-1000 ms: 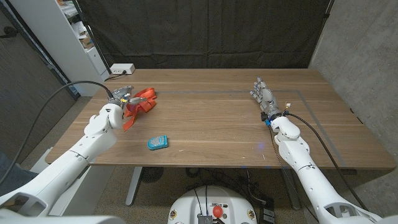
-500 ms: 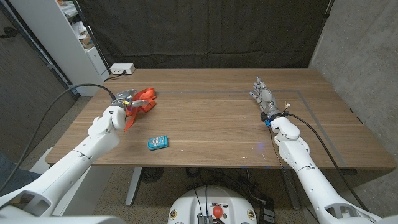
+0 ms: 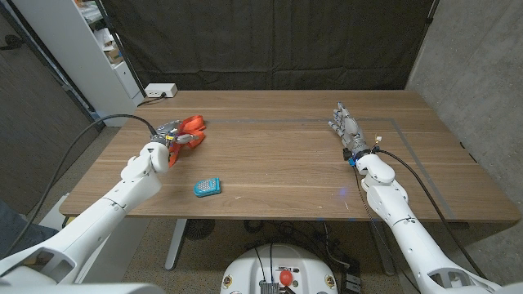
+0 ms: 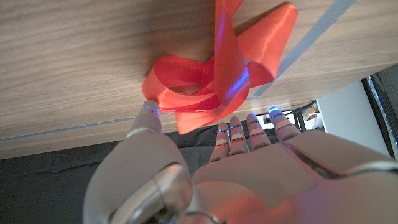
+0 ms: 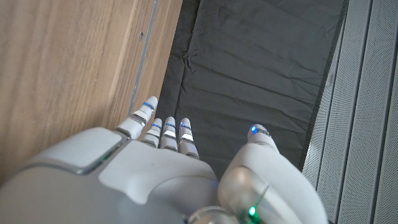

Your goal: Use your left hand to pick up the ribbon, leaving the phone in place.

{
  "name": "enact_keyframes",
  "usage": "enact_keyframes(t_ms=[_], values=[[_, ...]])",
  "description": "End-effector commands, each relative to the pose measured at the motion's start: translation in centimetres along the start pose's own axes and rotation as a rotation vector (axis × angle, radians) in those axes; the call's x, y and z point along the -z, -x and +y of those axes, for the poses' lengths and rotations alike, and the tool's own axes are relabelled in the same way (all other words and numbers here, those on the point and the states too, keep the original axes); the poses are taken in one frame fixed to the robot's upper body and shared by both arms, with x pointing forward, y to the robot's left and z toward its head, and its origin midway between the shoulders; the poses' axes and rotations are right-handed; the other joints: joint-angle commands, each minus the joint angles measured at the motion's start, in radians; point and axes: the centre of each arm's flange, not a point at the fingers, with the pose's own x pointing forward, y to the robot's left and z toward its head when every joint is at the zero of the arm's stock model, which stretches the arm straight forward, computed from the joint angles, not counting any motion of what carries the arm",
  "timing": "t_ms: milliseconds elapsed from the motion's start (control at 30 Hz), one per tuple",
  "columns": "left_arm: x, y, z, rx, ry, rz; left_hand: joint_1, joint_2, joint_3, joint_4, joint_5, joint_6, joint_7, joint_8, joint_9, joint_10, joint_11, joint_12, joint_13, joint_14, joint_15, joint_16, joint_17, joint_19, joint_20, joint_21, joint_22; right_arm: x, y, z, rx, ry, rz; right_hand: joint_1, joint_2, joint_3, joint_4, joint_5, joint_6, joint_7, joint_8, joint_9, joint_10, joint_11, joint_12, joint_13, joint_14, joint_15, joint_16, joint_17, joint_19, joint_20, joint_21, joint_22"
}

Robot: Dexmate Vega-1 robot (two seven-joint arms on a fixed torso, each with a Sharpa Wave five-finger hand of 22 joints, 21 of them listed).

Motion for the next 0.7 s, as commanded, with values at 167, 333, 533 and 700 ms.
enact_keyframes(t_ms=[167, 333, 533, 700], values=[[0.4, -0.8, -2.1, 0.026, 0.047, 0.02, 0.03, 0.005, 0.015, -0.002, 0.003, 0.033, -0.001, 0.012, 0.002, 0.025, -0.01, 0.015, 0.008, 0.026, -0.005, 0.009, 0.001, 0.02, 0.004, 0.002, 0.002, 0.2, 0.0, 0.1, 0.001, 0.006, 0.019, 0.0, 0.009, -0.003, 0.002, 0.005, 0.011, 0.0, -0.002, 0.005, 0.005, 0.004, -0.003, 0.002, 0.002, 0.005, 0.005, -0.001, 0.006, 0.005, -0.006, 0.002], [0.5, -1.0, -2.5, 0.036, 0.067, 0.019, 0.048, 0.011, 0.022, -0.003, 0.002, 0.056, -0.004, 0.019, 0.002, 0.039, -0.011, 0.02, 0.01, 0.042, -0.008, 0.013, 0.001, 0.039, 0.004, 0.006, 0.003, 0.3, 0.0, 0.1, 0.002, 0.006, 0.023, -0.001, 0.01, -0.004, 0.001, 0.006, 0.011, 0.0, -0.002, 0.005, 0.005, 0.004, -0.003, 0.002, 0.002, 0.005, 0.005, -0.001, 0.005, 0.005, -0.006, 0.002], [0.5, -1.2, -2.7, 0.039, 0.083, 0.029, 0.086, 0.026, 0.037, -0.005, -0.001, 0.071, -0.006, 0.022, 0.003, 0.057, -0.019, 0.027, 0.013, 0.068, -0.018, 0.019, 0.001, 0.08, 0.005, 0.018, 0.005, 0.3, -0.2, 0.1, 0.003, 0.005, 0.025, -0.001, 0.01, -0.004, 0.001, 0.006, 0.012, 0.0, -0.003, 0.005, 0.006, 0.003, -0.003, 0.002, 0.002, 0.004, 0.005, -0.001, 0.005, 0.005, -0.006, 0.002], [0.4, -1.3, -2.8, 0.041, 0.082, 0.031, 0.159, 0.051, 0.066, -0.012, -0.01, 0.092, -0.013, 0.028, 0.005, 0.086, -0.03, 0.037, 0.018, 0.102, -0.028, 0.025, 0.0, 0.144, 0.005, 0.033, 0.008, 0.4, -0.3, 0.1, 0.003, 0.004, 0.026, -0.001, 0.011, -0.005, 0.001, 0.006, 0.012, -0.001, -0.003, 0.005, 0.006, 0.003, -0.003, 0.002, 0.003, 0.004, 0.006, -0.001, 0.005, 0.006, -0.006, 0.002]])
